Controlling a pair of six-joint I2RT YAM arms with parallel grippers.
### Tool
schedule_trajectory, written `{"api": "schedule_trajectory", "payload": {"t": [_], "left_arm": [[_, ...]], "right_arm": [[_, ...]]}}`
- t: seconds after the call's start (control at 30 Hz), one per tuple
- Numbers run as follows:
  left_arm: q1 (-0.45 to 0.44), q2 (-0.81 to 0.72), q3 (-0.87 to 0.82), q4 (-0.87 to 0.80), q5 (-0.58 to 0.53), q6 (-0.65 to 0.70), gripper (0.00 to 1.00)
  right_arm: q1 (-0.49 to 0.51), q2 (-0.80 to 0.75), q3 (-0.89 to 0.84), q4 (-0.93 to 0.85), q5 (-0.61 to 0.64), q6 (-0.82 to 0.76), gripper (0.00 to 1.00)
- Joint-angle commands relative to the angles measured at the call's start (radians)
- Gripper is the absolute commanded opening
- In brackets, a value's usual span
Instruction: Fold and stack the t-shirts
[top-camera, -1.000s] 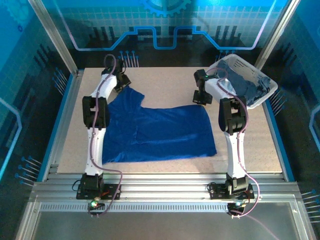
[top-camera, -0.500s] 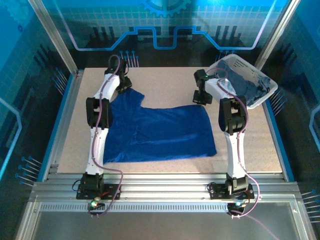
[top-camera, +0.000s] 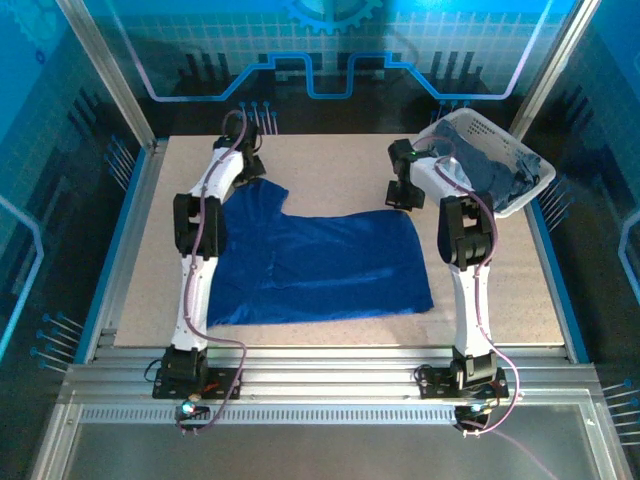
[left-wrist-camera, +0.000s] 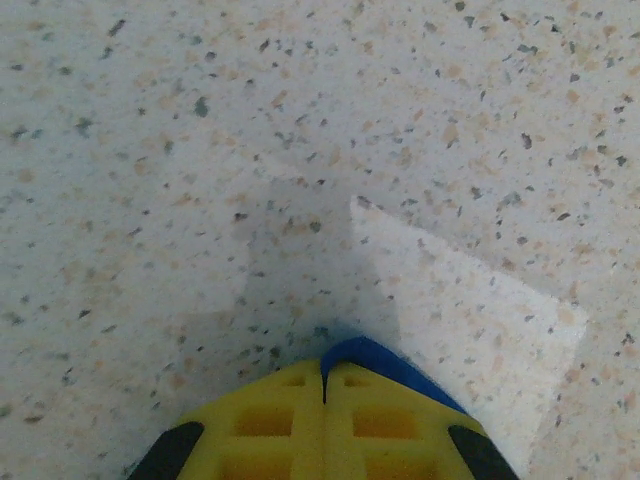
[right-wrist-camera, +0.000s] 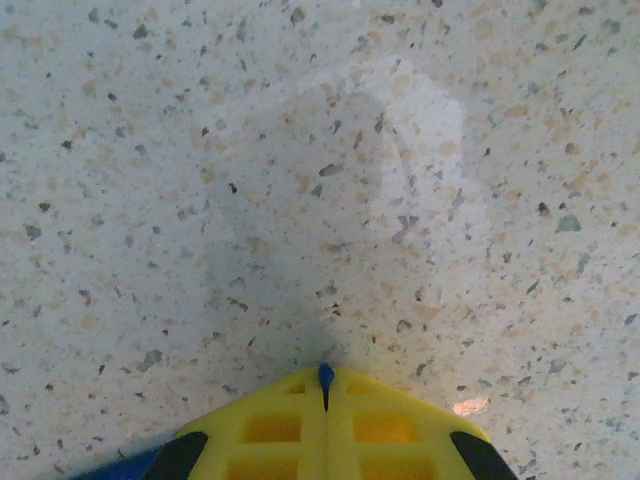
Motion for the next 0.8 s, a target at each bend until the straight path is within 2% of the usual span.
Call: {"api": "schedule_trajectory", "payload": {"t": [0.0, 0.17, 0.37, 0.5, 0.77], "left_arm": [[-0.007, -0.243, -0.164, 0.079, -0.032, -0.011, 0.0], [-0.012, -0.535, -0.531, 0.202, -0.005, -0.066, 0.0], [-0.006, -0.821, -0.846, 0.254, 0.031, -0.053, 0.0], [0.005, -1.009, -1.003, 0.254, 0.008, -0.056, 0.0], [0.011, -1.276, -1.177, 0.172, -0.019, -0.059, 0.0]], "right_arm": [[0.004, -0.057, -0.022, -0.003, -0.024, -0.025, 0.0], [0.003, -0.083, -0.041, -0.004, -0.03, -0.027, 0.0], [0.004, -0.162, -0.112, 0.038, -0.007, -0.014, 0.0], [0.009, -0.231, -0.168, 0.069, -0.001, -0.005, 0.0], [0.021, -0.37, -0.32, 0.099, 0.004, 0.018, 0.0]]}}
